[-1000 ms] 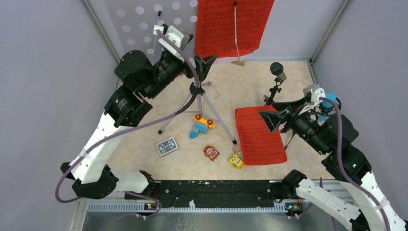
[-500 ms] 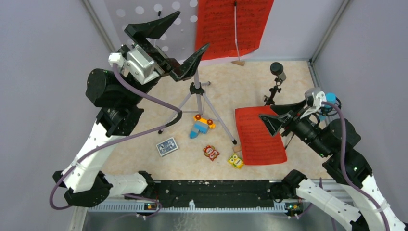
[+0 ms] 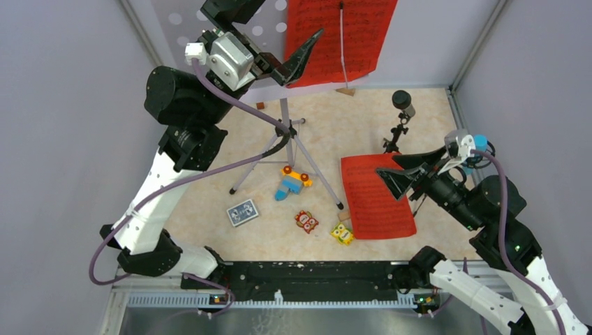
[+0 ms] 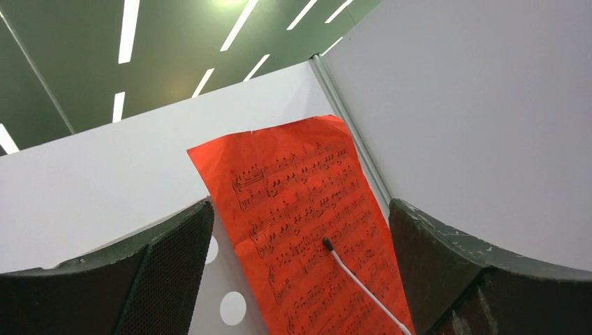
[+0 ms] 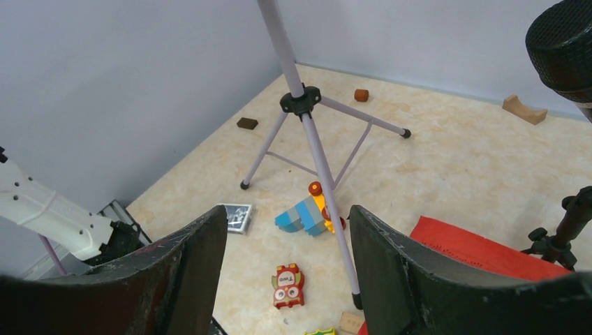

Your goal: Pack up the instrument practice props

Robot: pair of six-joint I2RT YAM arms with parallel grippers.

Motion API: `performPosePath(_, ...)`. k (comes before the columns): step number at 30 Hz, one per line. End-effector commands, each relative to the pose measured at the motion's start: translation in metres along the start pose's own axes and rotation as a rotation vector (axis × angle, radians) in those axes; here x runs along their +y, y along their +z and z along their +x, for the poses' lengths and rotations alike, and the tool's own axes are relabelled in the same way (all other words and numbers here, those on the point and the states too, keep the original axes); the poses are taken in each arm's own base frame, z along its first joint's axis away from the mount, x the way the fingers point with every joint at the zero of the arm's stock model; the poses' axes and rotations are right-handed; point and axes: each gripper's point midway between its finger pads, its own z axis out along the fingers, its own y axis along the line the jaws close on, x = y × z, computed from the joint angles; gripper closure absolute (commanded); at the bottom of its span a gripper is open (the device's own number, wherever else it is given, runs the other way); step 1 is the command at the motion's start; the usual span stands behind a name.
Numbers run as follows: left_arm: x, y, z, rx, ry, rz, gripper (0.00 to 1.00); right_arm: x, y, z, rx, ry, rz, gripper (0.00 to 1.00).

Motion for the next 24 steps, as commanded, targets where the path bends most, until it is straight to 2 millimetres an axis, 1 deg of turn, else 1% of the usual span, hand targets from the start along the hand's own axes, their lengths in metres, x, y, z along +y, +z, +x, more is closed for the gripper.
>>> performPosePath(1, 0.02, 0.003, -0.017, -0.035, 0.036, -0.064, 0.02, 0.005, -0.002, -0.008, -0.036, 0.017, -0.022, 0.36)
performPosePath(9, 0.033, 0.009, 0.008, 0.01, 0.011, -0.132, 0.02, 0.008, -0.004, -0.009, -0.043, 0.035, -0.033, 0.36)
performPosePath(15, 0.036, 0.012, 0.023, 0.04, 0.002, -0.143, 0.02, 0.007, -0.007, -0.01, -0.05, 0.037, -0.026, 0.36)
performPosePath(24, 0.025, 0.01, 0.042, 0.077, -0.021, -0.093, 0.02, 0.006, -0.008, -0.009, -0.052, 0.04, -0.023, 0.36)
